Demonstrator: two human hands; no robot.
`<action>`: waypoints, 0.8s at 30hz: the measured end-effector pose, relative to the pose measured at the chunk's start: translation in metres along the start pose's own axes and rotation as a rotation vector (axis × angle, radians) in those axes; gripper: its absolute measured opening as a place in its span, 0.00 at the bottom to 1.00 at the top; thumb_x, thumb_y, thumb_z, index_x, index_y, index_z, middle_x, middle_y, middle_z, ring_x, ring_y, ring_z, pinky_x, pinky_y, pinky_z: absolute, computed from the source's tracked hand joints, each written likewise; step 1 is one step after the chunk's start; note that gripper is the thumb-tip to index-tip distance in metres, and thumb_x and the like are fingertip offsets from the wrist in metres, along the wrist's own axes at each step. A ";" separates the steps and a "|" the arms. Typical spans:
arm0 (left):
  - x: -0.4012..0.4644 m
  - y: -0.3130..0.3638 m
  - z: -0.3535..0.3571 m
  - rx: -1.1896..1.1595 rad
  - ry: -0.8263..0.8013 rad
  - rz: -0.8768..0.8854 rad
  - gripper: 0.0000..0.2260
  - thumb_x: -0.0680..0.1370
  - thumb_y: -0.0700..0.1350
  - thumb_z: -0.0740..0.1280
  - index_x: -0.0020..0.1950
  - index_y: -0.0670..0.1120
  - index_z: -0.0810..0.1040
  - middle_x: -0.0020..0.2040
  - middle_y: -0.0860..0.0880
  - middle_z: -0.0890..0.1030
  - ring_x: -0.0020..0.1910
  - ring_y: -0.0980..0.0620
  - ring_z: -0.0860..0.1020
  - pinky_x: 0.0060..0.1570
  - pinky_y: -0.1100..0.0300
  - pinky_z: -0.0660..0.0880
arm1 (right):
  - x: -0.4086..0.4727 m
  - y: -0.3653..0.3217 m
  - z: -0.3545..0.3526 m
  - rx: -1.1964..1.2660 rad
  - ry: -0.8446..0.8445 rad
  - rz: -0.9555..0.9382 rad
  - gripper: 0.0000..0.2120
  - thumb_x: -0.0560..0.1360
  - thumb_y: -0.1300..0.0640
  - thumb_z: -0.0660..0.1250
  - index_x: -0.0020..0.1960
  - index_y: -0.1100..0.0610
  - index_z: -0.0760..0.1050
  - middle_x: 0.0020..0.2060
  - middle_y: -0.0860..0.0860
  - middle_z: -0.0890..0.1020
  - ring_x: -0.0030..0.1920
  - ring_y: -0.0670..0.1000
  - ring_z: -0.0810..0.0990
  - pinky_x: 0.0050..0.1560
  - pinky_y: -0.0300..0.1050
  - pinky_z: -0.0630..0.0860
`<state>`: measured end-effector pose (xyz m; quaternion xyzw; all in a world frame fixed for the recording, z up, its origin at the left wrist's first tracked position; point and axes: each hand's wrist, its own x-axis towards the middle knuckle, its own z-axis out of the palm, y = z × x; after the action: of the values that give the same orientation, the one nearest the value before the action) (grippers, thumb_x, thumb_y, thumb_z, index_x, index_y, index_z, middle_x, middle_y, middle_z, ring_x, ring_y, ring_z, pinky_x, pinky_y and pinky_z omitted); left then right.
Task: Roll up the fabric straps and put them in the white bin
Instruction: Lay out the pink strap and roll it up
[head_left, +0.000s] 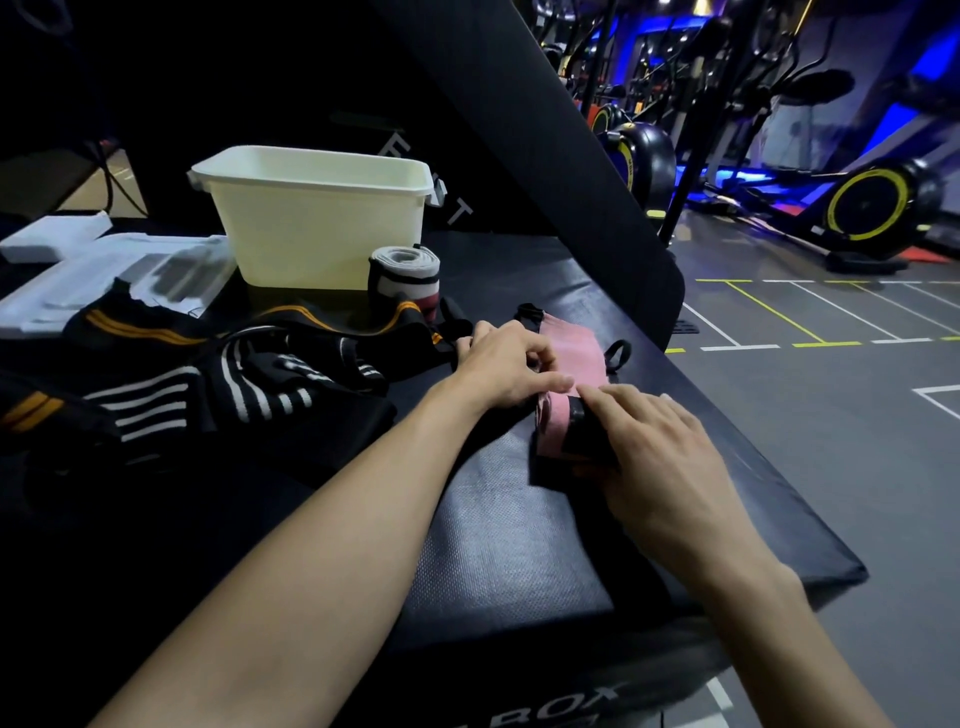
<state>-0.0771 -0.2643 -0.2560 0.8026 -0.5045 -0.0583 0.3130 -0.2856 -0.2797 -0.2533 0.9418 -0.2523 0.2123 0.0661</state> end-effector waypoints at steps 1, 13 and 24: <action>0.000 0.000 0.001 0.005 0.007 0.003 0.16 0.71 0.66 0.74 0.46 0.55 0.84 0.48 0.57 0.78 0.59 0.47 0.67 0.61 0.49 0.61 | -0.001 0.001 0.003 -0.012 0.011 -0.001 0.39 0.62 0.56 0.82 0.71 0.52 0.73 0.59 0.49 0.82 0.58 0.55 0.82 0.62 0.58 0.75; -0.003 -0.001 -0.010 -0.038 -0.060 -0.010 0.15 0.67 0.64 0.79 0.43 0.55 0.84 0.46 0.58 0.82 0.61 0.51 0.67 0.60 0.54 0.60 | -0.009 0.001 -0.019 0.110 -0.031 -0.074 0.30 0.64 0.47 0.80 0.61 0.42 0.69 0.50 0.41 0.79 0.53 0.49 0.80 0.48 0.50 0.66; -0.002 0.001 -0.009 -0.118 -0.044 0.009 0.11 0.66 0.58 0.81 0.42 0.57 0.85 0.42 0.59 0.85 0.51 0.61 0.80 0.65 0.51 0.66 | -0.007 0.015 -0.033 0.362 -0.216 -0.088 0.17 0.75 0.37 0.68 0.61 0.41 0.72 0.41 0.38 0.78 0.41 0.43 0.74 0.47 0.49 0.68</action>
<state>-0.0754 -0.2589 -0.2487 0.7789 -0.5105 -0.1042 0.3489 -0.3108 -0.2819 -0.2262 0.9657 -0.1743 0.1488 -0.1224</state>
